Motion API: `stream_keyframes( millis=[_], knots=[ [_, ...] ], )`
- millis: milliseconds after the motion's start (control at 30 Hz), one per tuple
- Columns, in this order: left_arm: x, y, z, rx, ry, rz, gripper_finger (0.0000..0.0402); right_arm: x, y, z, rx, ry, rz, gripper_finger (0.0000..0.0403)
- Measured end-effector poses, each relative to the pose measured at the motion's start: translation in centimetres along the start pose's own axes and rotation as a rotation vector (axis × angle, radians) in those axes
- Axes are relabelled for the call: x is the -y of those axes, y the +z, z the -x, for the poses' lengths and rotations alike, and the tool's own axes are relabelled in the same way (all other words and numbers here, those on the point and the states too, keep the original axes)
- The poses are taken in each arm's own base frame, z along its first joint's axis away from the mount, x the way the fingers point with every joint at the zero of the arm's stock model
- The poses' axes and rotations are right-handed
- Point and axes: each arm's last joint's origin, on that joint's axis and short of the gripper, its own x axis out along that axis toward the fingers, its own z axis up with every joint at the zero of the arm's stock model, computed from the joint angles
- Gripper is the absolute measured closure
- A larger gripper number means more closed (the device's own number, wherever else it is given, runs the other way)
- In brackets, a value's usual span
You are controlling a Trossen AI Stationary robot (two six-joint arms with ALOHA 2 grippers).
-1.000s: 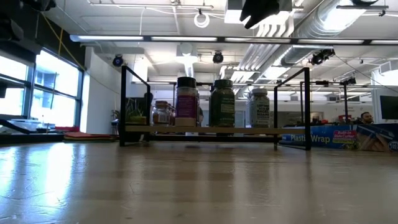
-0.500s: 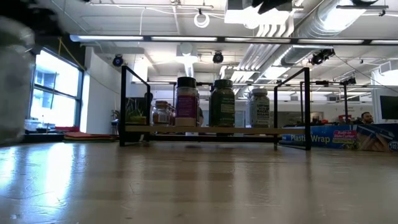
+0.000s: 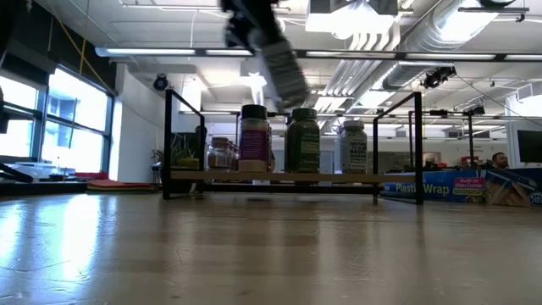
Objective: Shelf spices
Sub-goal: Put the white seasoning bottle aligned with the other green seasoning bottles on the shelf
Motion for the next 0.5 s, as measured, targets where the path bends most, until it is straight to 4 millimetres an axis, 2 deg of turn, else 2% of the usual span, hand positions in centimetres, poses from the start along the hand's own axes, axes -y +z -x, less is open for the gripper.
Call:
stream_keyframes(
  millis=[133, 300, 400, 500],
  knots=[
    [-2.2, 4.8, -2.2, 0.036, 0.0, -0.054, 0.0208, 0.5, -0.6, 0.9, -0.012, -0.008, -0.02, 0.0153],
    [-5.1, 9.2, -5.0, 0.092, 0.03, -0.064, 0.0208, 0.8, -1.0, 1.2, -0.027, -0.051, -0.042, 0.0153],
    [-6.6, 10.9, -6.4, 0.126, 0.049, -0.069, 0.0208, 0.9, -1.0, 1.2, -0.025, -0.078, -0.054, 0.0153],
    [-7.9, 11.6, -8.4, 0.147, 0.049, -0.082, 0.0208, 0.9, -1.0, 1.2, -0.023, -0.095, -0.062, 0.0153]
  ],
)
